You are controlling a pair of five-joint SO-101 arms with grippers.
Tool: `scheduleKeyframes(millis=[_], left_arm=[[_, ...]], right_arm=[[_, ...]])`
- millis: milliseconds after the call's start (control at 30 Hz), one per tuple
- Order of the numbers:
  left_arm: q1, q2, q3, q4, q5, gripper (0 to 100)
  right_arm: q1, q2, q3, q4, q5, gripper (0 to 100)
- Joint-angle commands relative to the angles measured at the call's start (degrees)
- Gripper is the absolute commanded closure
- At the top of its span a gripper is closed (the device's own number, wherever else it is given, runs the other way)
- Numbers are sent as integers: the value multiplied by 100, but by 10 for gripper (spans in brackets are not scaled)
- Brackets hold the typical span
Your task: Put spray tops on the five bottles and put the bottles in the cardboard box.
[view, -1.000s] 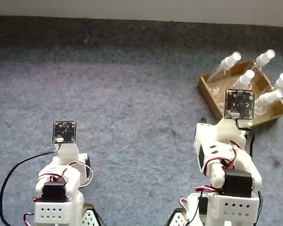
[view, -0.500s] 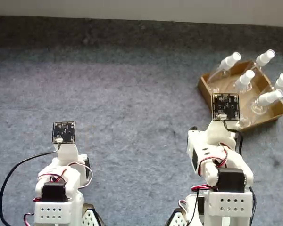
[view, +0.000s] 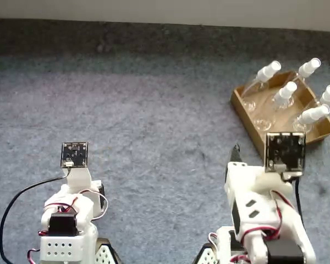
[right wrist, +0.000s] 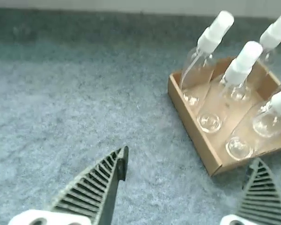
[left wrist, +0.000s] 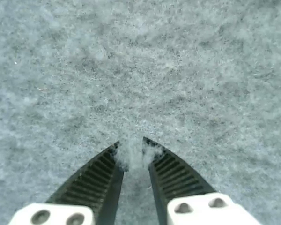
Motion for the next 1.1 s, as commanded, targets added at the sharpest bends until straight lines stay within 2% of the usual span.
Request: scheduleKeyframes(millis=[0, 300, 600, 733, 1067], left_arm=[[-40, -48, 127, 18, 53, 993], [-40, -48, 127, 18, 53, 993], [-40, -48, 127, 18, 53, 993], [-40, -48, 127, 18, 53, 993], [-40, -48, 127, 18, 53, 993]], right_arm=[[-13, -558, -338, 180, -35, 652], [-4, -1859, -338, 189, -35, 652], [-13, -2018, -198, 101, -18, 652], [-13, -2018, 470, -620, -18, 652], [-13, -2026, 3389, -2756, -26, 652]])
